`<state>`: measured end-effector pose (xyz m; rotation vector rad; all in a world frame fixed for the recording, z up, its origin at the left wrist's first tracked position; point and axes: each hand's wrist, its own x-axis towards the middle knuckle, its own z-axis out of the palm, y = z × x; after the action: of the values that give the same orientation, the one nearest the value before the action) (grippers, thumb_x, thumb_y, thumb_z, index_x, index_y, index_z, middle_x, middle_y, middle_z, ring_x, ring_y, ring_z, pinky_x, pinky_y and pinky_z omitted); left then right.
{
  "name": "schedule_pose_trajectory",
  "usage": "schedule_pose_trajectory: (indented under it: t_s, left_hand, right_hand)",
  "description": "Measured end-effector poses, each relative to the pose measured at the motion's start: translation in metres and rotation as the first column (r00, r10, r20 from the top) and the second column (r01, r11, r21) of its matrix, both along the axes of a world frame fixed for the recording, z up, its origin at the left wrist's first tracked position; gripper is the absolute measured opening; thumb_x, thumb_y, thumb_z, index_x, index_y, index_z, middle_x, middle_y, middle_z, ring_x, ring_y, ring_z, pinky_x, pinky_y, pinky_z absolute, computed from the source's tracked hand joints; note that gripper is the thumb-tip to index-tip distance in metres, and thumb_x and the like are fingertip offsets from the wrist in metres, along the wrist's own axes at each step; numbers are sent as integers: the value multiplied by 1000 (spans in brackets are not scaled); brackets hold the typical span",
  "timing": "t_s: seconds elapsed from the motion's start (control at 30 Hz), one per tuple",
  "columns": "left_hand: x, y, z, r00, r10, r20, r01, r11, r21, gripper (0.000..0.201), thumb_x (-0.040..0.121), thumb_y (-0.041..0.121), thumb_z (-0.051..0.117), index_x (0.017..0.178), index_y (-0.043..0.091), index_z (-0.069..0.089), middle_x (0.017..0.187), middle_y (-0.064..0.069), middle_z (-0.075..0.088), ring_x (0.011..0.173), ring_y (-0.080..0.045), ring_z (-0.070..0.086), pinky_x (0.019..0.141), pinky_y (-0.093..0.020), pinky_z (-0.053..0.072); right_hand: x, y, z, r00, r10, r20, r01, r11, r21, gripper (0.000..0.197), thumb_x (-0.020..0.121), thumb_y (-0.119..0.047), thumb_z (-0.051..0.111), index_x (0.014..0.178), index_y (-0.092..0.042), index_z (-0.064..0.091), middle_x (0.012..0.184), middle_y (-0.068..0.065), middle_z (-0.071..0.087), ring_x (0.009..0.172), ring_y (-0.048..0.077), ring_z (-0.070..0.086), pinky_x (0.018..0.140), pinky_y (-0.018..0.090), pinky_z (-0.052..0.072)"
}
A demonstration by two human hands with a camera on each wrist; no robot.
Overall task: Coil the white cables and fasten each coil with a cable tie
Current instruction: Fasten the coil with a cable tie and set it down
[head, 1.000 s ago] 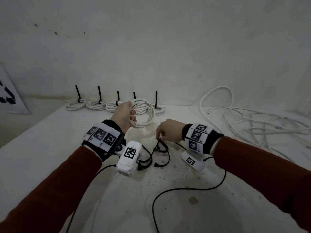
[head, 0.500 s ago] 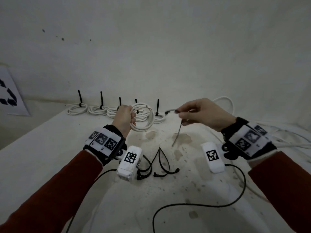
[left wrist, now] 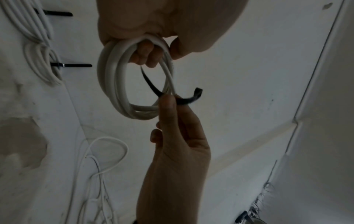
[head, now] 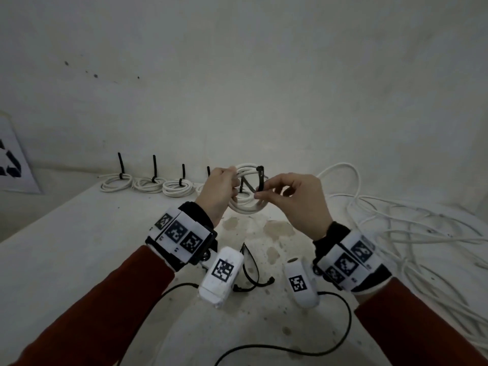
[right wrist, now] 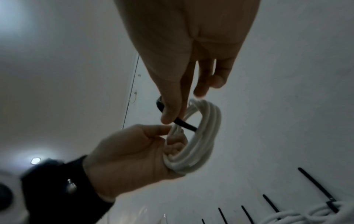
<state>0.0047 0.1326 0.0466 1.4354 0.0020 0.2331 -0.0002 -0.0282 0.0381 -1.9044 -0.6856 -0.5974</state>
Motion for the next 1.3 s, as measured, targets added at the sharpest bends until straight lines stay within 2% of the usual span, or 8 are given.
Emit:
schedule_pose_trajectory:
  t_s: [0.1, 0.3, 0.57, 0.67, 0.8, 0.93, 1.07, 1.3]
  left_hand:
    - [-7, -4, 4, 998, -70, 2, 70, 996, -46, 27, 100, 16, 35, 75, 12, 46, 59, 1, 34, 47, -9, 28, 53, -26, 26]
    - [-14, -4, 2, 990, -143, 0, 143, 989, 27, 29, 100, 17, 37, 73, 14, 47, 56, 4, 36, 45, -7, 30, 50, -23, 27]
    - [-26, -4, -9, 969, -242, 54, 231, 960, 157, 27, 96, 38, 46, 84, 19, 61, 66, 7, 38, 55, -8, 34, 59, -23, 31]
    - [-30, -4, -9, 967, -249, 58, 234, 955, 184, 29, 83, 49, 59, 74, 23, 68, 63, 9, 38, 53, -7, 33, 60, -26, 32]
    - [-31, -6, -10, 977, -202, 69, 177, 947, 267, 38, 90, 37, 59, 93, 0, 66, 61, 5, 36, 50, -6, 34, 58, -28, 33]
    - [-34, -4, -10, 972, -226, 60, 211, 960, 185, 28, 90, 37, 59, 83, 13, 72, 58, 8, 36, 48, -6, 32, 56, -25, 31]
    - [-38, -2, -8, 957, -283, 71, 276, 957, 90, 33, 85, 36, 60, 55, 26, 67, 59, 6, 30, 50, -8, 26, 56, -26, 26]
    - [-37, -9, -12, 940, -337, 54, 334, 941, 57, 31, 77, 34, 60, 48, 25, 58, 61, 1, 25, 48, -9, 25, 54, -27, 24]
  right_hand:
    - [4, 4, -5, 974, -69, 218, 83, 995, -59, 17, 68, -23, 84, 73, -32, 70, 73, -15, 59, 73, 9, 48, 67, 18, 37]
    - [10, 7, -5, 940, -113, 321, 111, 993, 25, 11, 67, -20, 83, 75, -16, 76, 80, -14, 35, 75, 10, 42, 69, 9, 33]
    - [1, 0, 2, 995, 88, -51, -65, 935, 348, 30, 65, -11, 87, 71, -17, 59, 80, 2, 67, 80, 22, 67, 80, 41, 57]
    - [1, -4, 1, 992, 99, -75, -71, 948, 312, 37, 63, -7, 88, 68, -12, 51, 74, 3, 66, 71, 19, 67, 74, 38, 58]
    - [-4, -6, 3, 995, 90, -44, -77, 966, 248, 39, 62, -9, 89, 65, -15, 50, 74, 8, 65, 66, 19, 64, 71, 34, 58]
    - [-7, -19, 11, 956, 240, -170, -213, 964, 163, 34, 63, -1, 86, 74, -8, 55, 88, 7, 67, 81, 19, 67, 76, 31, 58]
    - [-5, -26, 22, 842, 312, -440, -136, 912, 388, 9, 87, -7, 66, 93, -3, 60, 99, 14, 70, 80, 24, 67, 70, 28, 56]
    - [1, -2, 16, 819, 223, -529, -10, 927, 376, 35, 80, -11, 76, 110, -1, 62, 89, 13, 74, 76, 23, 71, 74, 35, 59]
